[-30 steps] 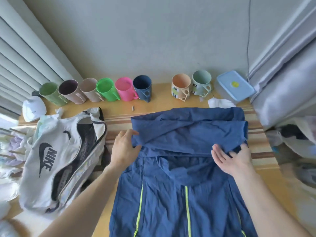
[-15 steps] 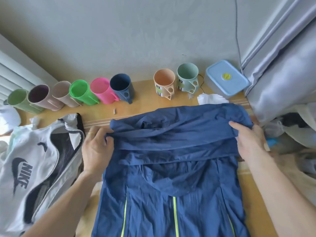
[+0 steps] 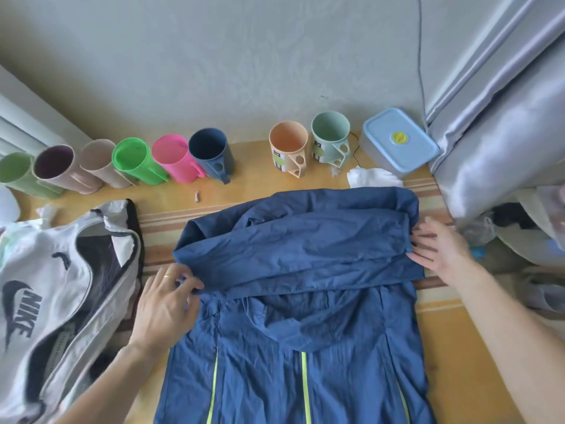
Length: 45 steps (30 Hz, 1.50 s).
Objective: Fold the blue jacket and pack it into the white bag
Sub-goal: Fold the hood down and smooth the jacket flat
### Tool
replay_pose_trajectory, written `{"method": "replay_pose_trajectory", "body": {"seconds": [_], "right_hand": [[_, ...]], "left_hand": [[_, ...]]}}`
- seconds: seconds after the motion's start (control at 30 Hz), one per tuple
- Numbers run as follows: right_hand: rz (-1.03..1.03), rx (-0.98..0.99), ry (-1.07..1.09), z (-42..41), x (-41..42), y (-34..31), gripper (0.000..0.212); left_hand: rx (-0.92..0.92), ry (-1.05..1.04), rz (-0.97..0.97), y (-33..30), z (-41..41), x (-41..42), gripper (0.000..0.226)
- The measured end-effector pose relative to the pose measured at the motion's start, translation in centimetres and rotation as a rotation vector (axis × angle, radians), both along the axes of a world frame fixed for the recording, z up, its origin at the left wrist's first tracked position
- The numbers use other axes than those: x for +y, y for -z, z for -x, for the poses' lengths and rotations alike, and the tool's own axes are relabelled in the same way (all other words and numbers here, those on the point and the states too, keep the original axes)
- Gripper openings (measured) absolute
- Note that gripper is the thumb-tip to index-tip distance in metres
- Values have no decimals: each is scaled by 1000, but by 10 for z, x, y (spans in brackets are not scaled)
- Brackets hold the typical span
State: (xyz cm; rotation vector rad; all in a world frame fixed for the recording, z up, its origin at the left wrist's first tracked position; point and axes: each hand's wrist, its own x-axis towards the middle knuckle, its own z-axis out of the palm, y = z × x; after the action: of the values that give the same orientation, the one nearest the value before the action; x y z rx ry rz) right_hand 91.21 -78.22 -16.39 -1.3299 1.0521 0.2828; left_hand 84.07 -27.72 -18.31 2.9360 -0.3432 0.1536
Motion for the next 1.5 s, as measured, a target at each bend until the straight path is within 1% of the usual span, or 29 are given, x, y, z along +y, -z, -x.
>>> {"method": "replay_pose_trajectory", "body": {"seconds": [0.07,0.13,0.2,0.23,0.3,0.33,0.37,0.4,0.43,0.47,0.5,0.57,0.6,0.63,0.7,0.73,0.8,0.83,0.87,0.93,1.0,1.07,1.17,1.23,1.33,1.43,1.5], "right_hand": [[154,-9,-81,4,13,5,42],[344,-60,-120,5,23,9,49],[518,-75,-111,8,28,5,48],[624,-55,-126,11,27,1,46],[897,-5,-243,21,29,-5,48],[1054,-57,-322,28,34,-3,53],[1190,-182,-412,35,43,-1,55],[1271,-333,-520,40,55,5,55],[1292,-423,-666,44,65,15,54],[1280,-413,-824,46,73,29,55],[1259,-333,-972,49,78,44,60],[1263,-151,-1176,57,85,74,69],[1279,-103,-1209,60,88,82,72],[1287,-84,-1193,63,91,84,73],[1274,-125,-1089,69,105,73,72],[1266,-204,-1042,75,116,61,69],[1250,-433,-1004,97,143,38,65],[1235,-527,-1013,113,158,29,65],[1216,-581,-1035,132,172,25,65],[1190,-567,-1125,174,190,33,65],[1194,-452,-1266,219,196,54,68],[1181,-386,-1318,254,188,66,71],[1193,-340,-1153,291,167,59,70],[1237,-247,-1027,318,149,54,68],[1226,-113,-889,354,122,57,63],[1208,-184,-793,376,105,63,55],[1189,-247,-679,382,98,66,62]], "left_hand": [[-34,-5,25,-3,-10,-18,28],[-20,47,29,-7,-27,-35,32],[45,88,2,-3,-43,-45,34],[87,77,-14,2,-49,-47,36],[201,11,-43,8,-55,-48,48],[230,-19,-57,11,-57,-49,53],[216,-36,-59,12,-57,-52,55],[172,-29,-37,12,-56,-56,54],[110,8,-11,13,-53,-62,52],[57,75,-7,15,-50,-69,51],[41,163,-36,20,-47,-75,52],[132,293,-146,38,-42,-82,55],[196,307,-189,49,-39,-82,57],[245,289,-211,57,-36,-82,58],[269,219,-201,59,-29,-84,59],[243,188,-165,54,-24,-88,58],[146,167,-68,37,-6,-99,57],[111,187,-32,29,8,-102,57],[98,222,-11,23,23,-103,58],[136,277,-29,27,61,-97,59],[244,266,-75,41,98,-82,62],[313,238,-112,49,129,-65,66],[331,113,-124,39,160,-41,67],[333,-14,-126,28,183,-27,66],[383,-191,-133,20,214,-11,65],[418,-342,-79,16,240,-4,59],[419,-411,-8,17,256,-1,58]]}}
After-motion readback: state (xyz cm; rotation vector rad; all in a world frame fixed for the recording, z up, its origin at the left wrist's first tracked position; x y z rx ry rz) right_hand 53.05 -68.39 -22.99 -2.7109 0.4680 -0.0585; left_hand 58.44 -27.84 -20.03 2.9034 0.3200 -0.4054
